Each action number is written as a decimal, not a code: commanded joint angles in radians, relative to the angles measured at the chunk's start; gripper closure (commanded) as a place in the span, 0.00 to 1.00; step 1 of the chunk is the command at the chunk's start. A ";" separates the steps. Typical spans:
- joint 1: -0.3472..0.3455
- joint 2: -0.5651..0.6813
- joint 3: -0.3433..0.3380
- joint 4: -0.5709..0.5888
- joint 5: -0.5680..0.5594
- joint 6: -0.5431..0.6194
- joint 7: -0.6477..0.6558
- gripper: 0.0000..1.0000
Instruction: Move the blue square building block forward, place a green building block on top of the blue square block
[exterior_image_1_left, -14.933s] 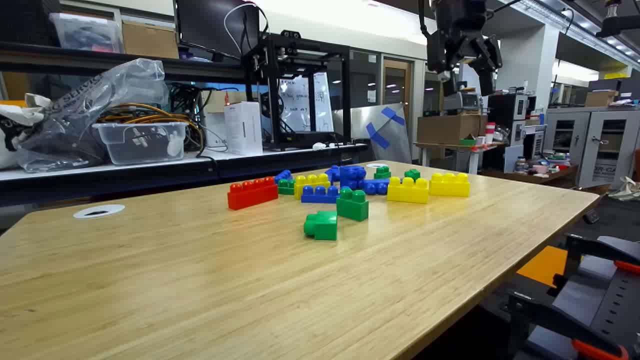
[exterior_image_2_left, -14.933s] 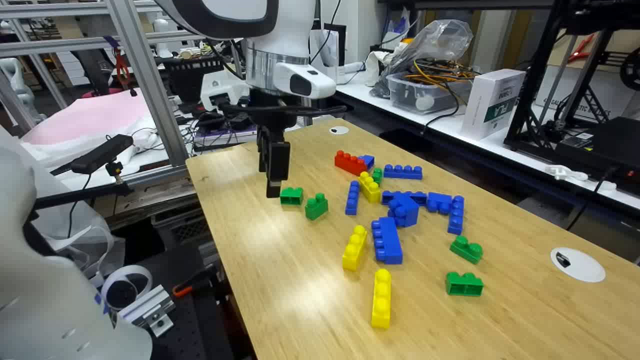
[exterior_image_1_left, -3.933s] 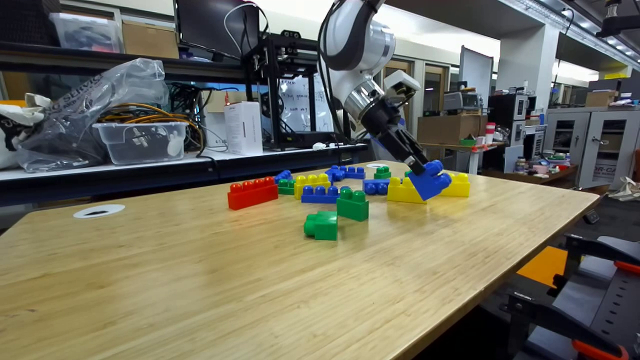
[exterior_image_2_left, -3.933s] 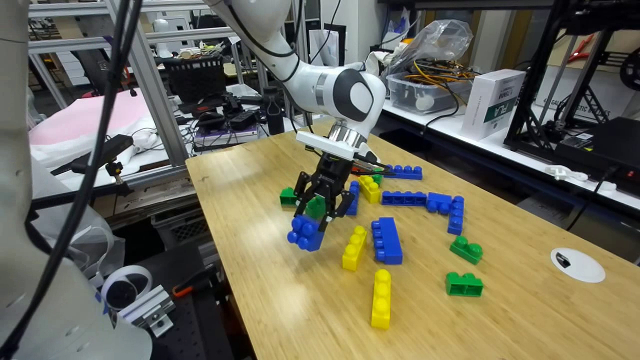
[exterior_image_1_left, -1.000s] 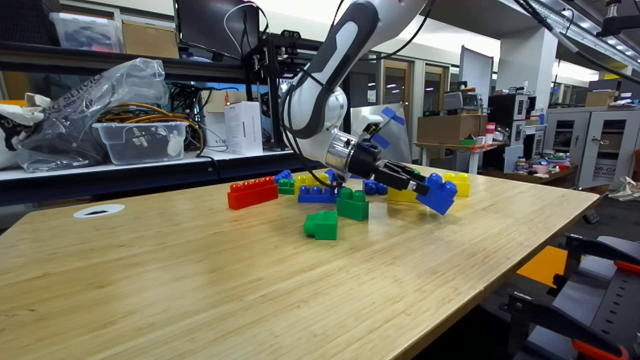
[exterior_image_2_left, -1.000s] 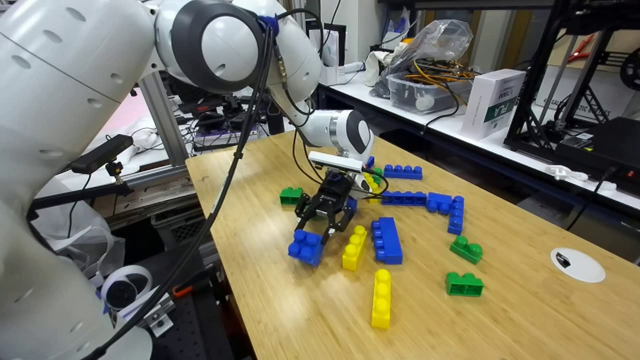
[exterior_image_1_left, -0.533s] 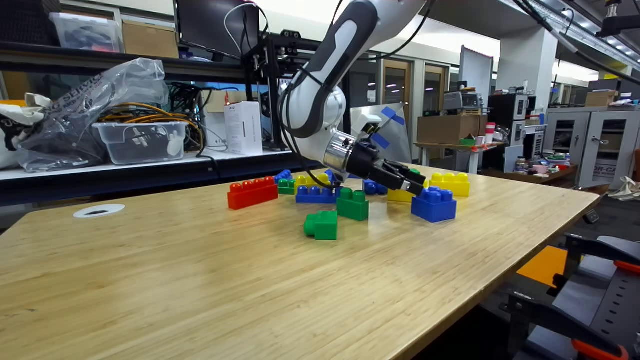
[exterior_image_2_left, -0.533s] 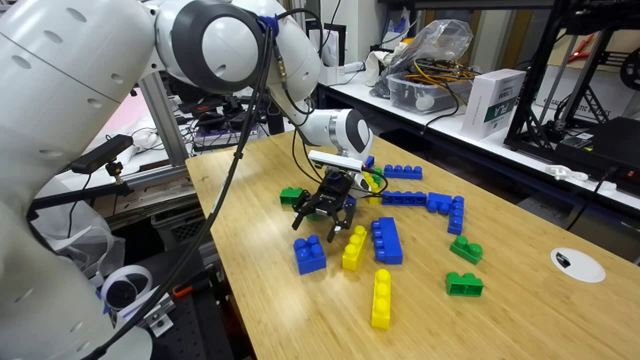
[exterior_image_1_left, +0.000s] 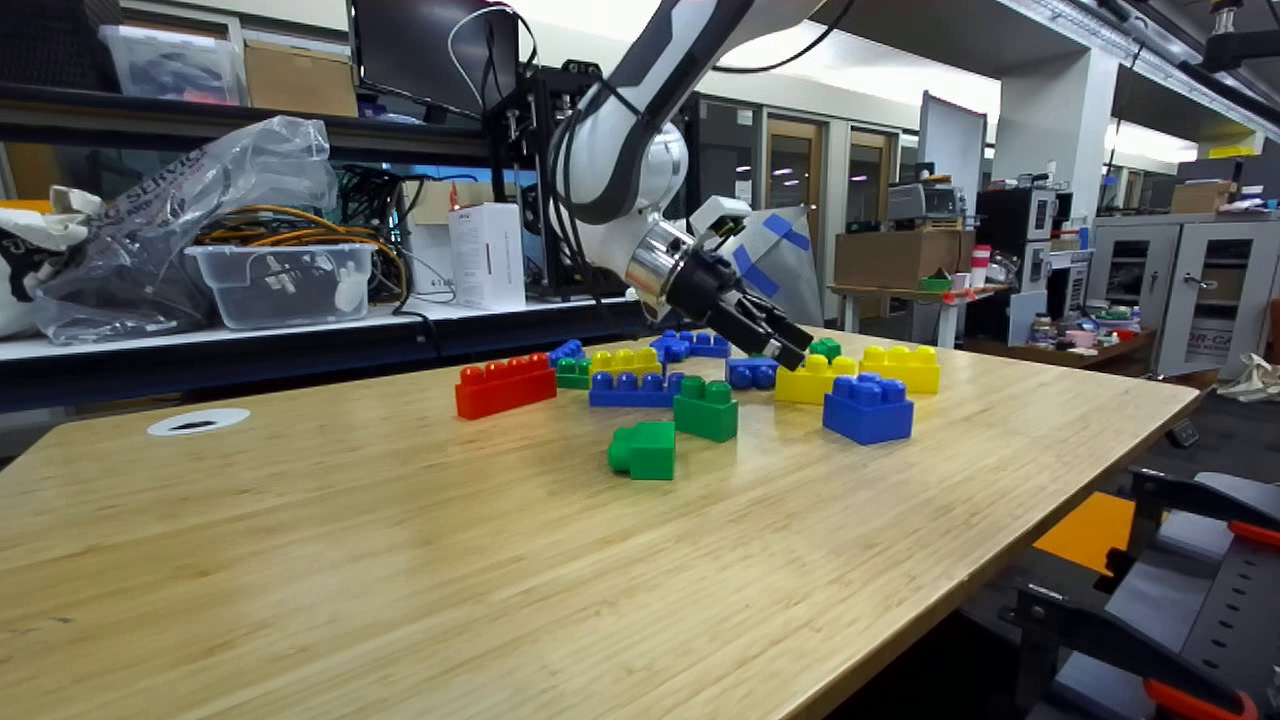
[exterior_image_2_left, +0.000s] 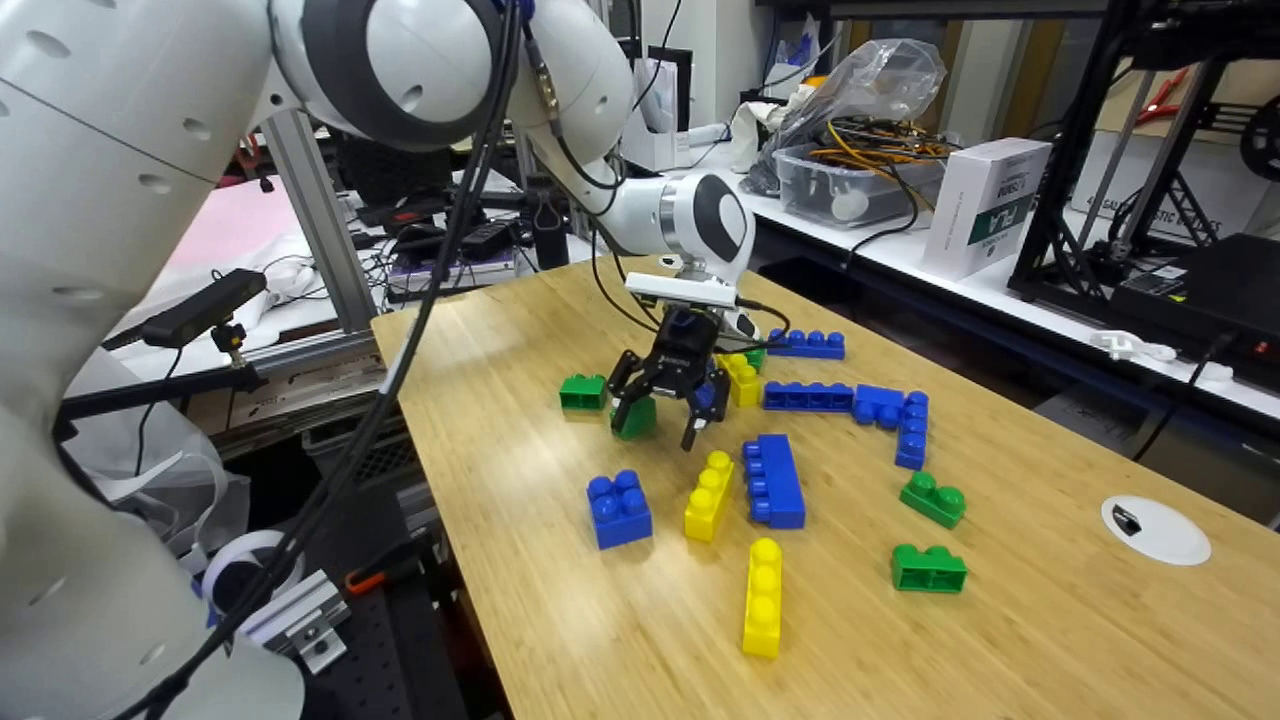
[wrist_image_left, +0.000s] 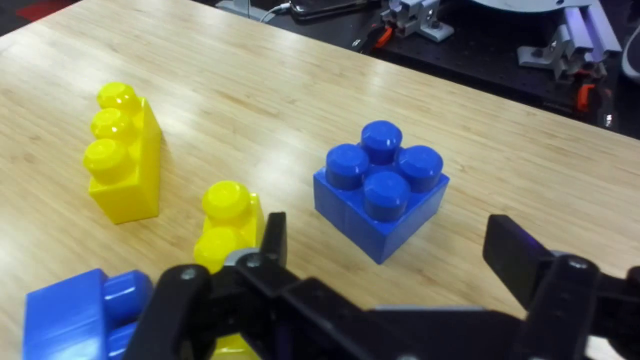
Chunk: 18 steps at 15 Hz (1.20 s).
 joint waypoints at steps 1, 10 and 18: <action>-0.024 -0.163 0.013 -0.137 -0.002 0.129 0.019 0.00; -0.043 -0.510 0.005 -0.443 0.012 0.487 0.083 0.00; -0.091 -0.623 -0.002 -0.634 0.073 0.877 -0.030 0.00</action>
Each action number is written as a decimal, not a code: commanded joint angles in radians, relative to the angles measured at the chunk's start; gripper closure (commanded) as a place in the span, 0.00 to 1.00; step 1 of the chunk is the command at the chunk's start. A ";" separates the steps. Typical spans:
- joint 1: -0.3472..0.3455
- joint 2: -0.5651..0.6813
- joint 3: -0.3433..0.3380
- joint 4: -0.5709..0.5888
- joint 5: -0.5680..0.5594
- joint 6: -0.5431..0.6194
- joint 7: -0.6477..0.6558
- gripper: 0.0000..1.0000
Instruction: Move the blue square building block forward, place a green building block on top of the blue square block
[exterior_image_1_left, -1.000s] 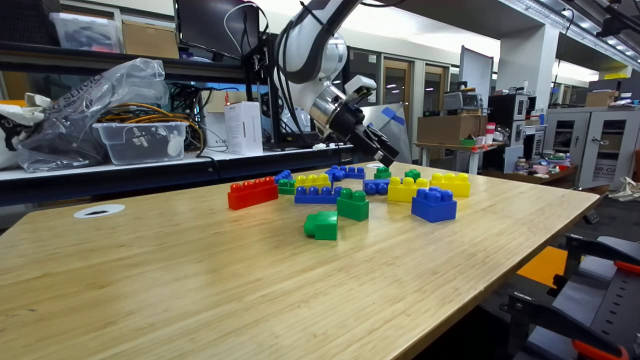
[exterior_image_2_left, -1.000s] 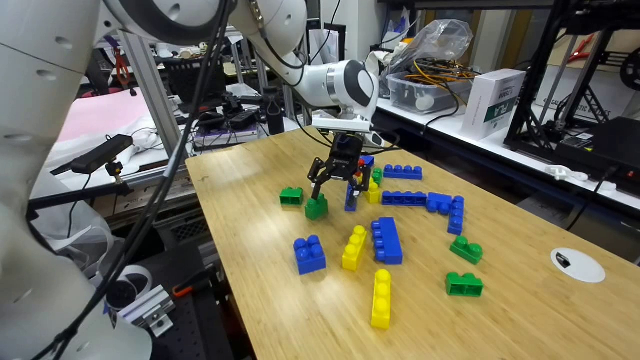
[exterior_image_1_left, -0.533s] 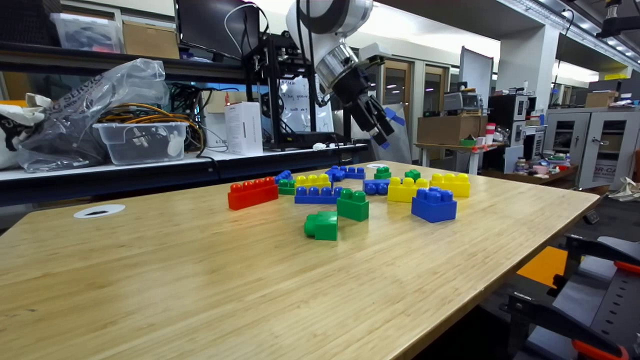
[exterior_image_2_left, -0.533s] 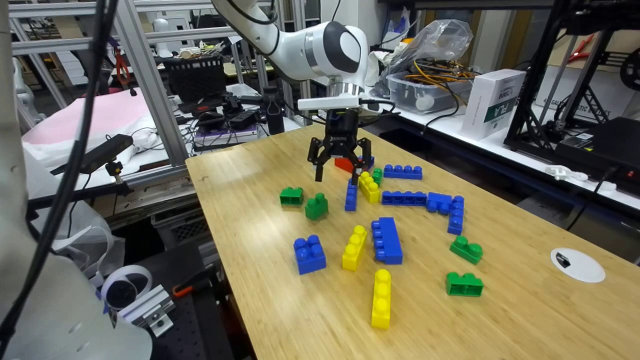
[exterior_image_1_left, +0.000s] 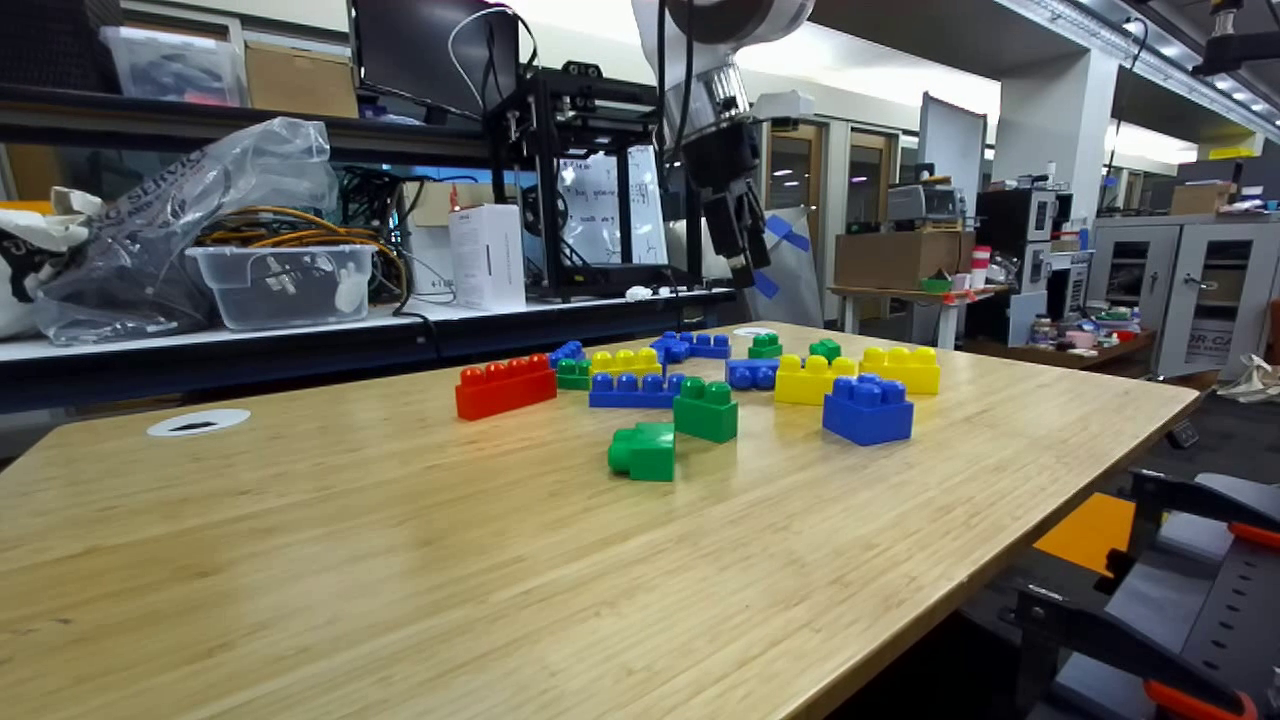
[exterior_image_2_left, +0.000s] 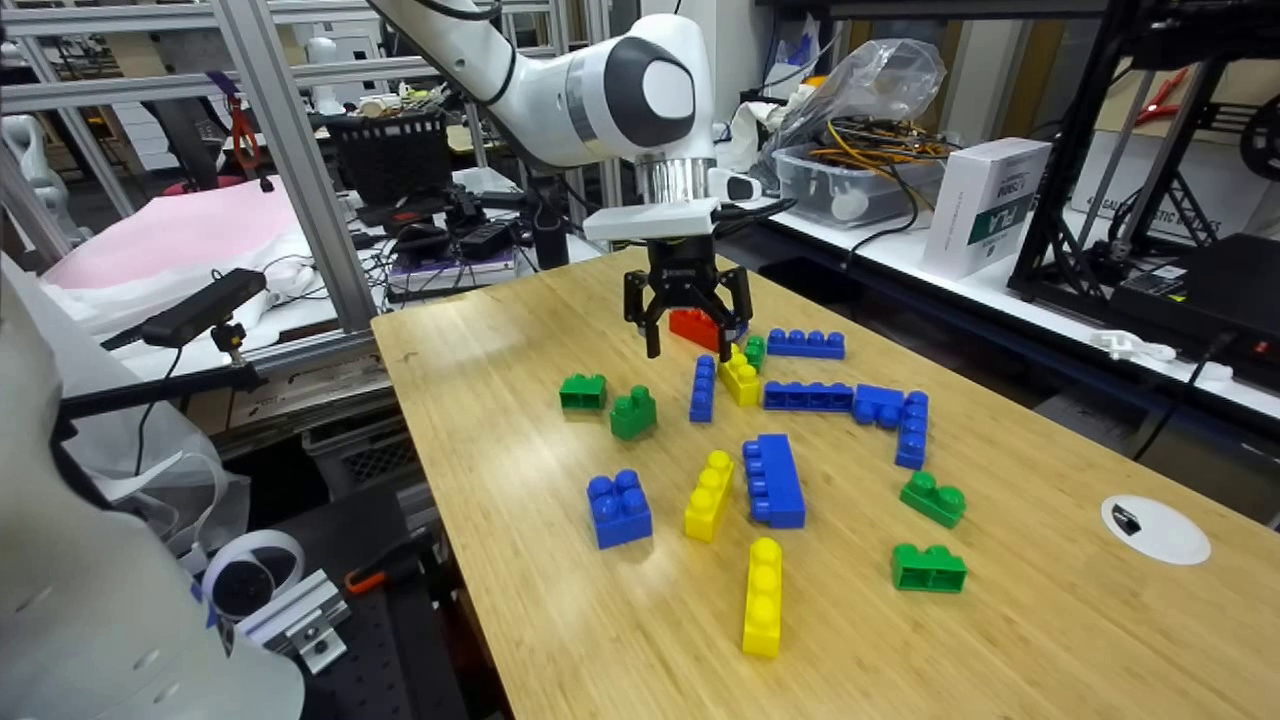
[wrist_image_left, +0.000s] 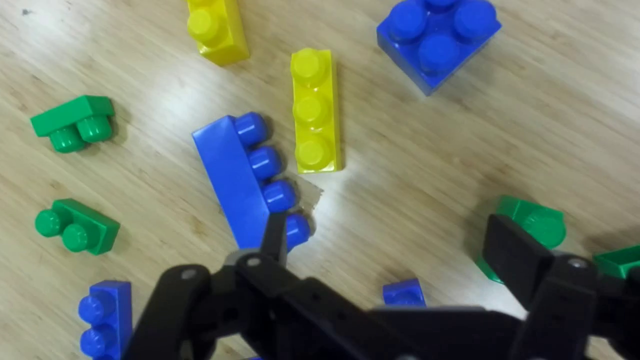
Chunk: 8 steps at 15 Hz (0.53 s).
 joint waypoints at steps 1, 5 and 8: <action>-0.029 -0.023 0.008 -0.065 0.092 0.138 -0.071 0.00; -0.016 -0.008 0.026 -0.055 0.223 0.148 -0.068 0.00; 0.006 0.002 0.045 -0.046 0.262 0.143 -0.042 0.00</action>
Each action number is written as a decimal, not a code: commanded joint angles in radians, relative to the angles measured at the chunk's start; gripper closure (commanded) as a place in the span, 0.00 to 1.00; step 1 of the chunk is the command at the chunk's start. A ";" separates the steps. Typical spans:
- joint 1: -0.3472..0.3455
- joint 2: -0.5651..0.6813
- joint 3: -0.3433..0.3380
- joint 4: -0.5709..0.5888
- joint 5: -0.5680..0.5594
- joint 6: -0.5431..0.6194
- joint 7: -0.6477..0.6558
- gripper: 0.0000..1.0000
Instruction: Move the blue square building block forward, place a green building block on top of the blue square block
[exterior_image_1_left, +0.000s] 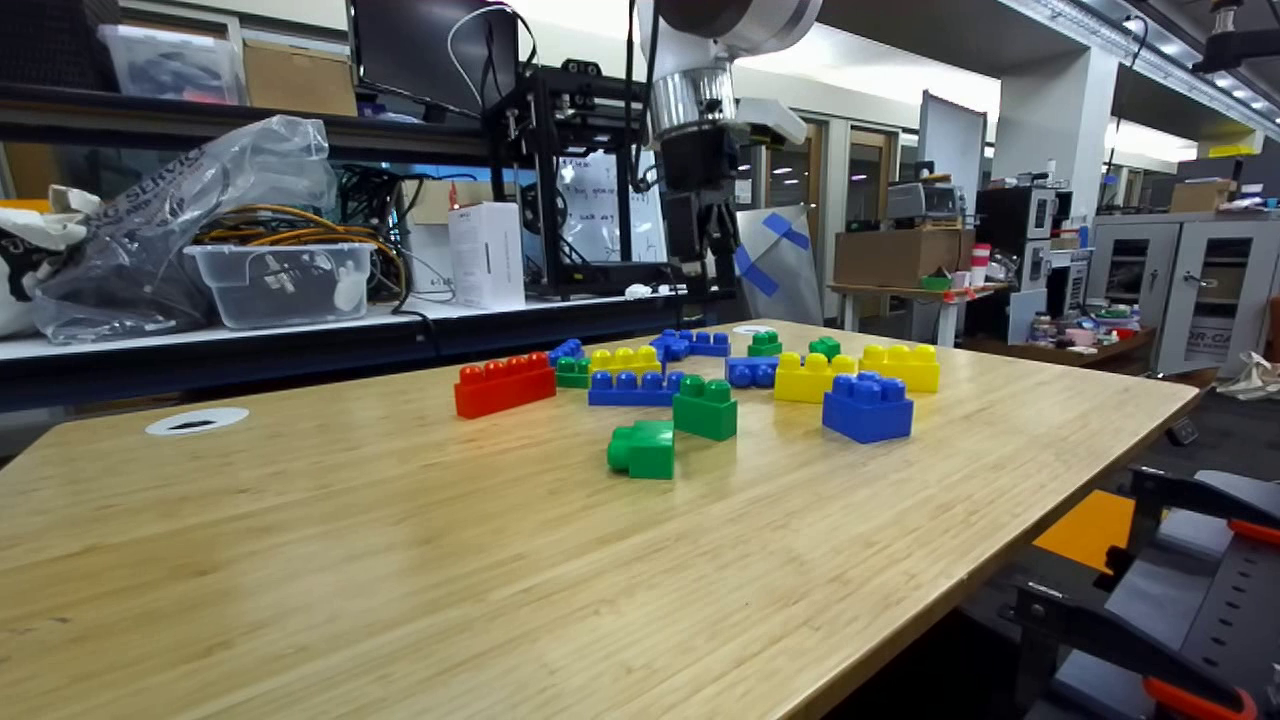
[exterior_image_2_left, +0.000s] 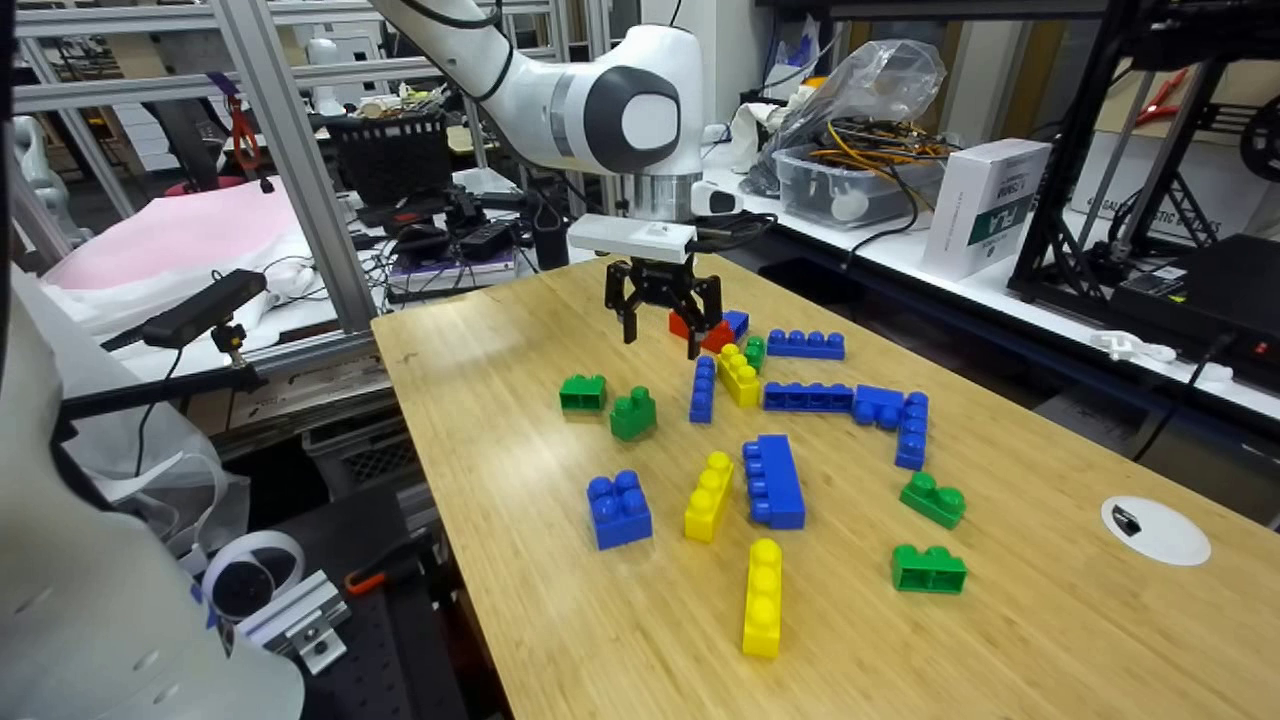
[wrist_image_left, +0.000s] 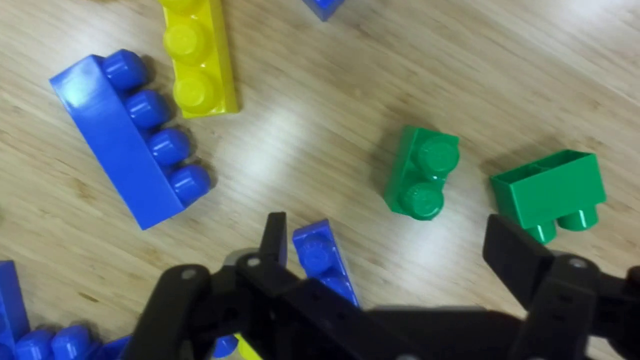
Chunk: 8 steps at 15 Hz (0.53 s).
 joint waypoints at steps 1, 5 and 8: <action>0.009 0.005 0.019 -0.001 0.054 0.010 0.008 0.00; 0.018 0.030 0.025 0.001 0.083 0.005 0.029 0.00; 0.015 0.072 0.022 0.009 0.094 0.004 0.034 0.00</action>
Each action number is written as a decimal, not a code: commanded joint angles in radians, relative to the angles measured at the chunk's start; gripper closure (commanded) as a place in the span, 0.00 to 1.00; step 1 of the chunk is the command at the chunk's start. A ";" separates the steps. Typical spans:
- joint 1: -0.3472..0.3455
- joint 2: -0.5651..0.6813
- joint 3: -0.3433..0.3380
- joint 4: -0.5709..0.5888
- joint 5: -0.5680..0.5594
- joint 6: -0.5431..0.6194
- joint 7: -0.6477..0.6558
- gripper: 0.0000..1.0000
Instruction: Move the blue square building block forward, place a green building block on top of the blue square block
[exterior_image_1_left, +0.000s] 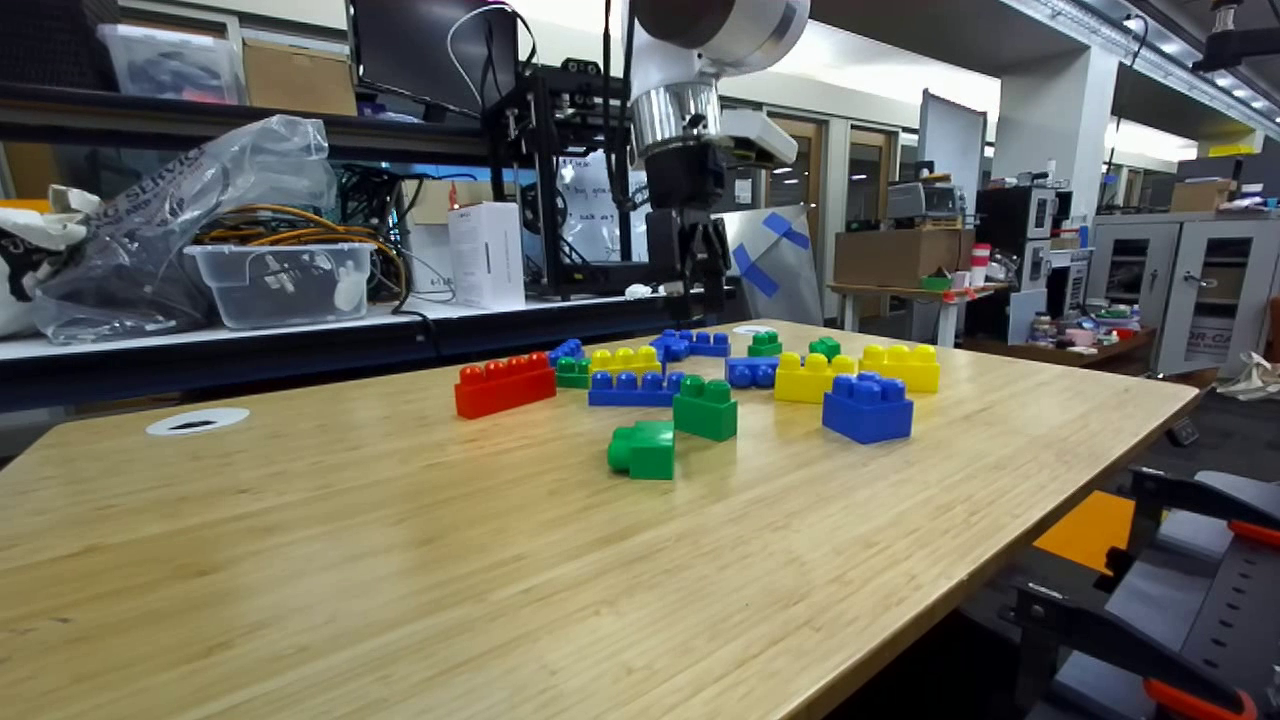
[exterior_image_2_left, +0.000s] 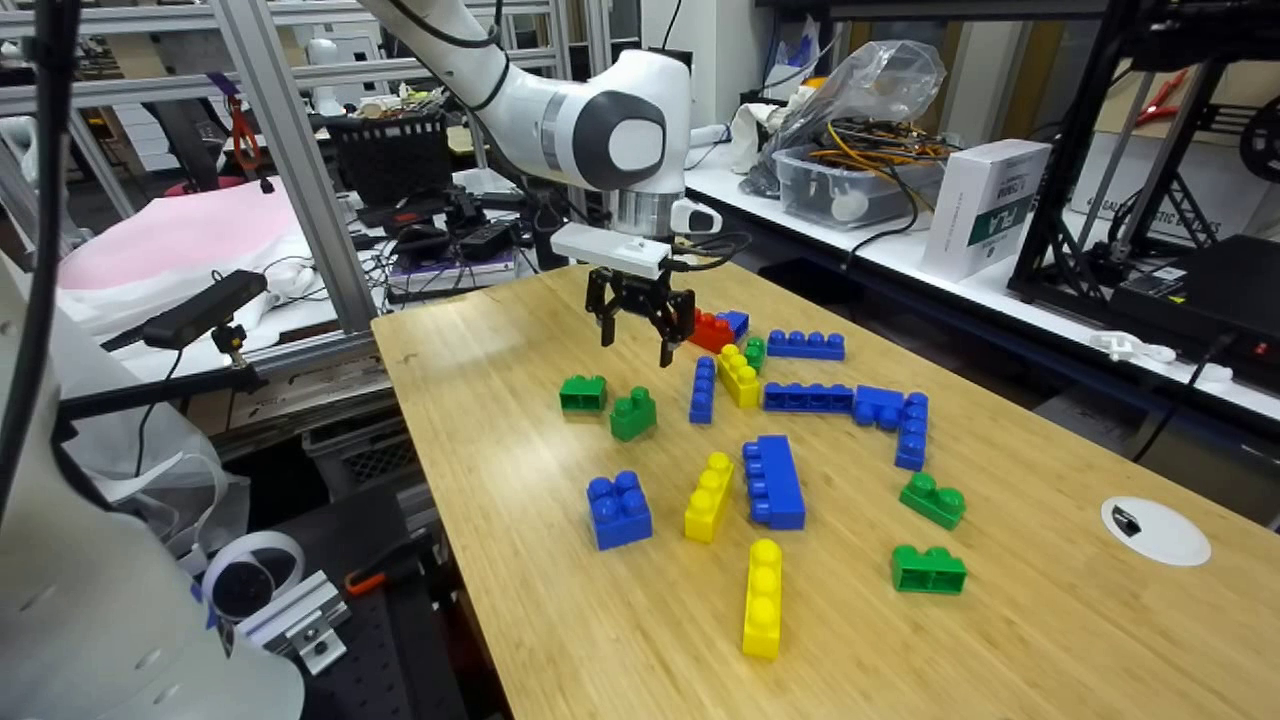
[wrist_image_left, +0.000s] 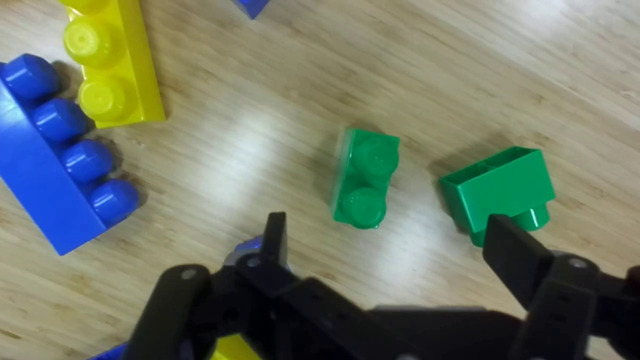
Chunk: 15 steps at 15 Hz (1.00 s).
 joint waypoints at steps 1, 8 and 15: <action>-0.009 0.049 0.000 0.012 0.027 0.008 0.002 0.00; -0.005 0.076 0.000 0.013 0.007 -0.002 0.002 0.00; -0.004 0.079 -0.002 0.015 0.001 0.002 -0.001 0.00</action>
